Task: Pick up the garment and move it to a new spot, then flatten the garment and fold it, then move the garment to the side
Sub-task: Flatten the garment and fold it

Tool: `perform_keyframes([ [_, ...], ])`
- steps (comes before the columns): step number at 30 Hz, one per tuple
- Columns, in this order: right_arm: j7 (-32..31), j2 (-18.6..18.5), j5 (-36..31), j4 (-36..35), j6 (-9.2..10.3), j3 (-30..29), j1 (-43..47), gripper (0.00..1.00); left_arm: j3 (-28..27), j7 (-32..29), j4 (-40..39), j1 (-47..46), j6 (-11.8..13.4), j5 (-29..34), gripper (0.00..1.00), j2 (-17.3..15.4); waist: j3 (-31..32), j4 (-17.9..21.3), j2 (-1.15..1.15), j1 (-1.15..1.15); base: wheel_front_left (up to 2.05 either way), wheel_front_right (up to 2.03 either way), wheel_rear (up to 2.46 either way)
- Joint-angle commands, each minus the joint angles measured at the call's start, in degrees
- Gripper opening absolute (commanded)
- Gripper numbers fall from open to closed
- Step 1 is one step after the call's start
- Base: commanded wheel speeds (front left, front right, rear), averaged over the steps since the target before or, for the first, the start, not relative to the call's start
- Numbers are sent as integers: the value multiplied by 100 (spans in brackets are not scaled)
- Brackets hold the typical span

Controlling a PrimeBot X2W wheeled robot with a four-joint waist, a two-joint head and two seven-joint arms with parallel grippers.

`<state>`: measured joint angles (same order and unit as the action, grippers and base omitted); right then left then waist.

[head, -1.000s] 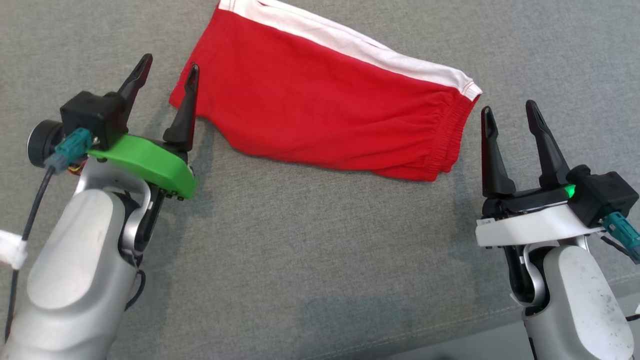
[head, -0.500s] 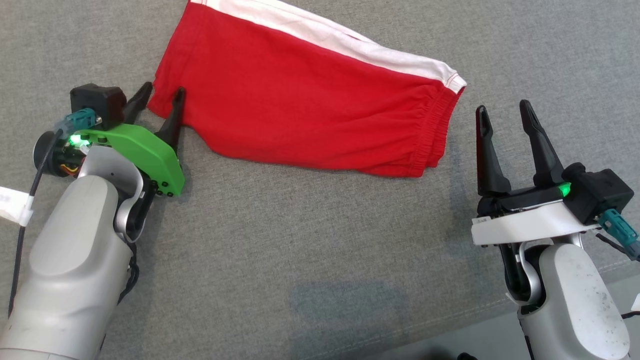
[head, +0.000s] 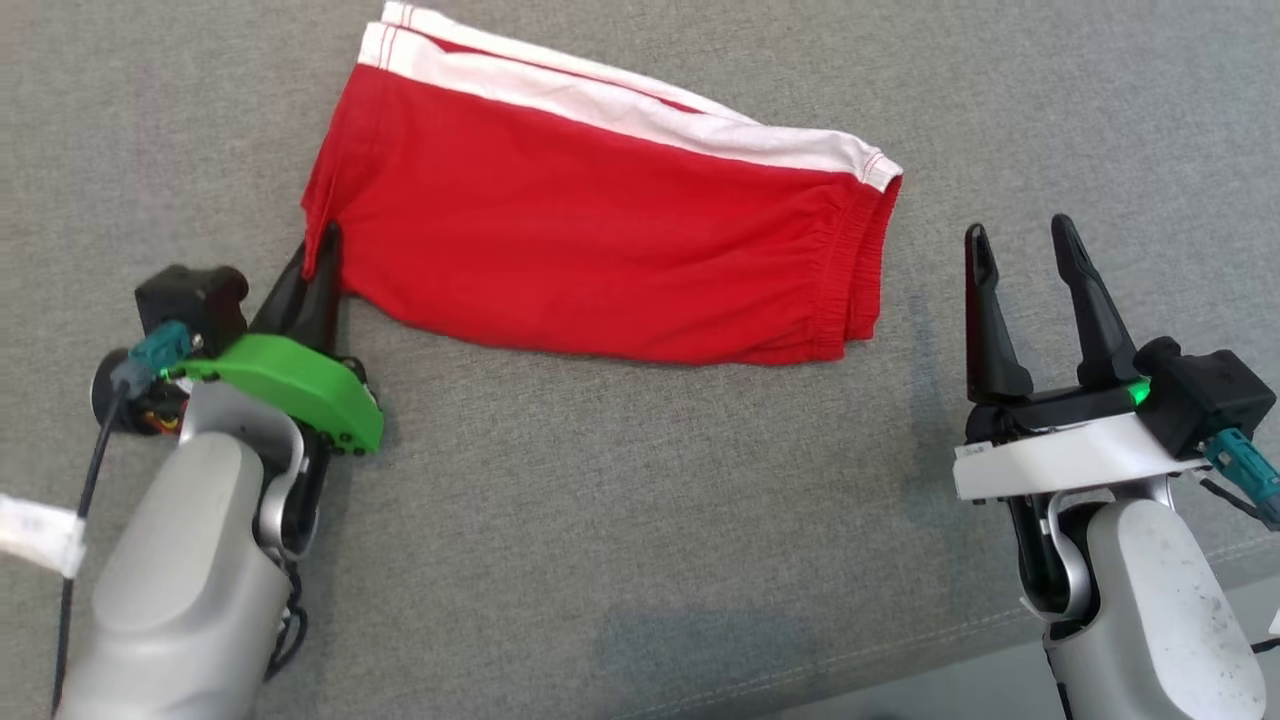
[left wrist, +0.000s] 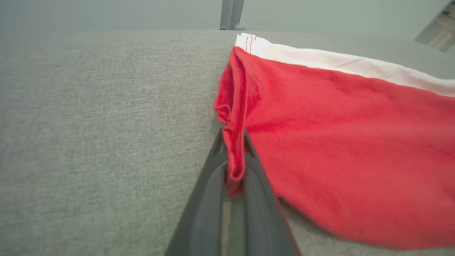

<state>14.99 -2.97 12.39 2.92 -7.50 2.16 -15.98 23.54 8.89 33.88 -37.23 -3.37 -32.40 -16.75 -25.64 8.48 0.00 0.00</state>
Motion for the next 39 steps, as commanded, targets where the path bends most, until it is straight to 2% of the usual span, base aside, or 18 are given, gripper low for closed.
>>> perform_keyframes([
  [1, 24, -35, -47, 27, 2, -18, 97, 100, -103, 173, -250, 371, 159, -102, 0, 27, 155, -155, 0, 0, 0, 0, 0],
  [7, 24, -126, -52, 102, 2, -65, 245, 100, -240, 373, -1348, 1462, 628, -200, 0, 62, 377, -412, 0, 0, 0, 0, 0],
  [8, 24, -126, -52, 102, 2, -65, 245, 100, -240, 373, -1348, 1462, 628, -200, 0, 62, 377, -412, 0, 0, 0, 0, 0],
  [14, 10, -213, -18, 208, 2, -57, 321, 100, -231, 324, -2242, 2359, 1063, -253, 0, 147, 549, -498, 0, 0, 0, 0, 0],
  [19, -21, -245, 16, 260, 2, -30, 376, 100, -212, 277, -2684, 2700, 1267, -270, 0, 180, 624, -503, 0, 0, 0, 0, 0],
  [21, -44, -241, 26, 275, 2, -47, 379, 100, -174, 257, -2738, 2752, 1318, -186, 100, 149, 648, -491, 0, 0, 0, 0, 0],
  [26, -58, -215, -4, 279, 2, -89, 373, 100, -219, 439, -2959, 2694, 1471, 19, 100, 118, 712, -469, 0, 0, 0, 0, 0],
  [32, -118, -265, -168, 255, 2, -105, 399, 100, -454, 602, -3374, 2542, 1730, 616, 100, -51, 901, -499, 0, 0, 0, 0, 0],
  [39, -263, -312, -313, 197, 2, -60, 549, 100, -586, 629, -3711, 2782, 1935, 1096, 100, -288, 1112, -547, 0, 0, 0, 0, 0],
])
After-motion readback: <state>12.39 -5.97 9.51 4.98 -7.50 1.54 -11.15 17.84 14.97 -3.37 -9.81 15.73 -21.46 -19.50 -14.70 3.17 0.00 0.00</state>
